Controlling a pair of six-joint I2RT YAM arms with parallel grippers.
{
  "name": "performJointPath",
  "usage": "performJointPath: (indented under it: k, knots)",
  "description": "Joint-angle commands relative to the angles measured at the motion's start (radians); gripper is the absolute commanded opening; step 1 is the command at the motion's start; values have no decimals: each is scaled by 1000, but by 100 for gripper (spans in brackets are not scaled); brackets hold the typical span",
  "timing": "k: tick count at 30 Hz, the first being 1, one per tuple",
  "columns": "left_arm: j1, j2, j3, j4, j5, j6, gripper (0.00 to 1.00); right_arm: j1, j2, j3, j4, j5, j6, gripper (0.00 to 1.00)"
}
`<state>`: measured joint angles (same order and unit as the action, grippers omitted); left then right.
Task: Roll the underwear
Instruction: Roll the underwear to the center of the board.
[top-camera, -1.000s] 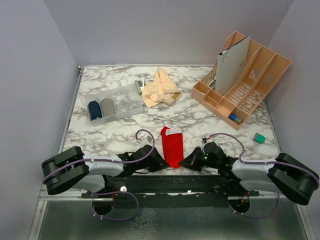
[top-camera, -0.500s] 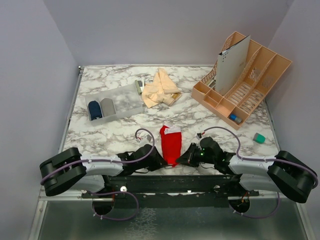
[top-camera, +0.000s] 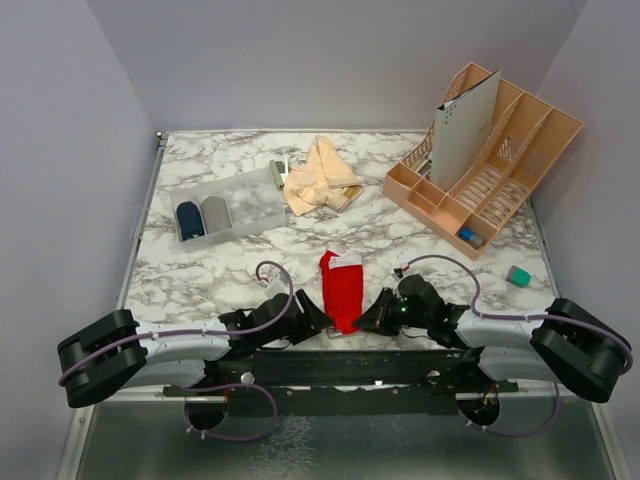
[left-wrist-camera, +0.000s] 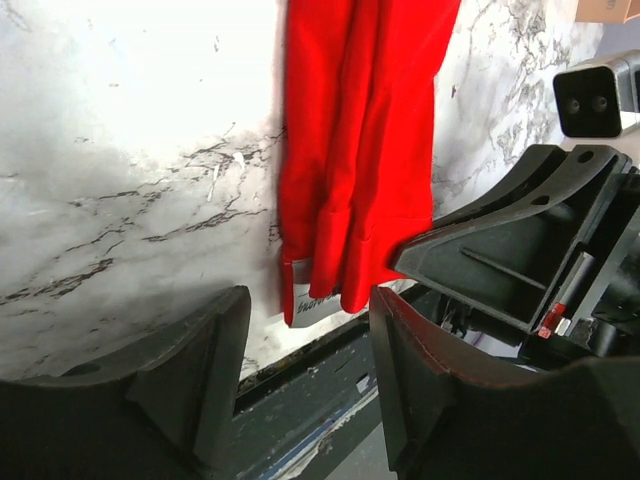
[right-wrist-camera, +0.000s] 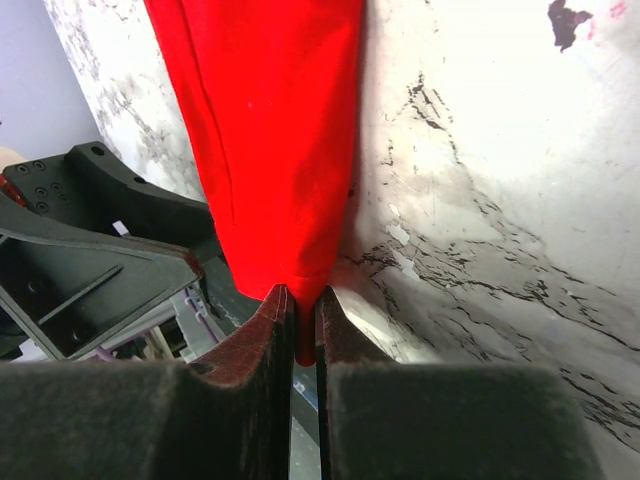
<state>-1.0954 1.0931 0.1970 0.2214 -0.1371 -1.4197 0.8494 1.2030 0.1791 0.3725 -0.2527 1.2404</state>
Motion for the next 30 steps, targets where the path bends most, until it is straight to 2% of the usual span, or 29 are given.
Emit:
performJointPath:
  k: [1, 5, 8, 13, 22, 24, 30]
  knots:
    - [2, 93, -33, -118, -26, 44, 59, 0, 15, -7, -1, -8, -3, 13]
    - [2, 171, -13, -86, 4, 51, 58, 0, 15, -10, 2, -9, -2, 12]
    - [2, 204, 0, -84, 13, 56, 53, 0, 11, -16, 3, -6, 3, 12]
    - [0, 202, 1, -85, 11, 61, 47, 0, 8, -18, 3, -6, 1, 13]
    - [1, 209, 33, -85, 18, 124, 45, 0, 17, -19, 22, -20, 1, 13]
    - [1, 219, 42, -83, 24, 136, 41, 0, 21, -18, 31, -26, -2, 13]
    - [0, 234, 50, -86, 28, 148, 20, 0, 26, -18, 38, -31, -2, 13]
